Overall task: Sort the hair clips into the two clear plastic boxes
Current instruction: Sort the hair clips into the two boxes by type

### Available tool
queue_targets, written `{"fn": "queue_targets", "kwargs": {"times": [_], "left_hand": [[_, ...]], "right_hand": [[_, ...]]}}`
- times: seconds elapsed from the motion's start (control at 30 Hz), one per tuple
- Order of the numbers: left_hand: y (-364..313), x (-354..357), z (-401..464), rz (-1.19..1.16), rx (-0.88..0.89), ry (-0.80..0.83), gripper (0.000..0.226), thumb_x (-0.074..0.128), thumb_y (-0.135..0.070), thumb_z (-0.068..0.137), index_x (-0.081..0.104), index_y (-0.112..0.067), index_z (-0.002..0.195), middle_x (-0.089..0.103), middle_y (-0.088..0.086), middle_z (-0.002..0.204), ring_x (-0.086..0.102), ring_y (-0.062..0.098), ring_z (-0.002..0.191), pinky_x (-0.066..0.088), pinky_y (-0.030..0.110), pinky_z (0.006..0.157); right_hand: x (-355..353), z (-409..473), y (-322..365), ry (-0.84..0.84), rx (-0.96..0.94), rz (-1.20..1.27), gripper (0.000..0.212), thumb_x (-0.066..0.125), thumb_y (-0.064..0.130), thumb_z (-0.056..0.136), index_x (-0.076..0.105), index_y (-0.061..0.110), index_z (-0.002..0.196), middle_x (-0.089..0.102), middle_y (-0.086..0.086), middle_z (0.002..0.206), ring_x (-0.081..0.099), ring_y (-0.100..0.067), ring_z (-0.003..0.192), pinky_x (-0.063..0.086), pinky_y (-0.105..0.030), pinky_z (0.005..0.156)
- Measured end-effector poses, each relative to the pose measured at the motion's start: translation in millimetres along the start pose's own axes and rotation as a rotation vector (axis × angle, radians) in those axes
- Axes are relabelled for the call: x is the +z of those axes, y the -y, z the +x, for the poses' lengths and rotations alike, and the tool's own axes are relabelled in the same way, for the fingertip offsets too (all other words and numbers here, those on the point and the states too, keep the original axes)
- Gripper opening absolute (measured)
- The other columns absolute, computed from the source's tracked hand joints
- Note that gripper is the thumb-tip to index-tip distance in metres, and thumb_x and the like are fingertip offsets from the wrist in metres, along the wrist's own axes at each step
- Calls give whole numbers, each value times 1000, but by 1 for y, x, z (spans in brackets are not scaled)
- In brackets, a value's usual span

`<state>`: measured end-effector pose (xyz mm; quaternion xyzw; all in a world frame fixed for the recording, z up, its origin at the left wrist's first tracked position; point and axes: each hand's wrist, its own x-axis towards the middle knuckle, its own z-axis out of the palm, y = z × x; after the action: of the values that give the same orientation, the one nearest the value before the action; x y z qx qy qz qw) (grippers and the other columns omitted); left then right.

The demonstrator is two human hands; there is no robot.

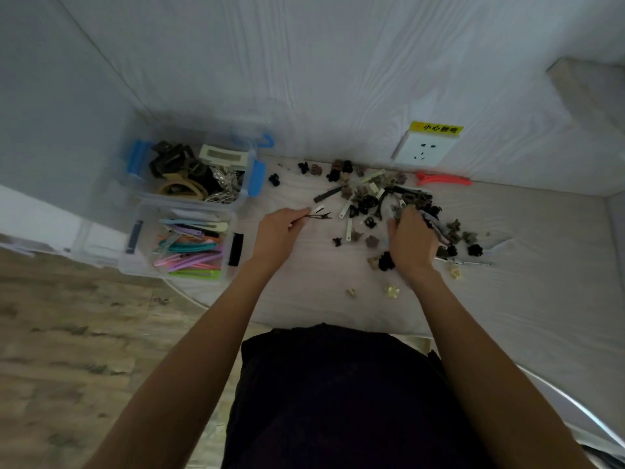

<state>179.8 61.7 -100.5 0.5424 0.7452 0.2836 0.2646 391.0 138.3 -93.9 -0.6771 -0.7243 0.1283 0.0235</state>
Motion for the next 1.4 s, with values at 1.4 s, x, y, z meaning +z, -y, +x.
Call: {"fn": "queue_targets", "kwargs": {"times": [1.4], "left_hand": [[5, -42, 2, -80, 160, 57, 21, 50, -9, 90, 65, -18, 101, 69, -6, 97, 61, 8, 90, 47, 23, 83]], "right_hand": [[15, -36, 62, 101, -364, 86, 19, 50, 14, 91, 67, 9, 99, 65, -11, 106, 54, -31, 103, 41, -38, 91]]}}
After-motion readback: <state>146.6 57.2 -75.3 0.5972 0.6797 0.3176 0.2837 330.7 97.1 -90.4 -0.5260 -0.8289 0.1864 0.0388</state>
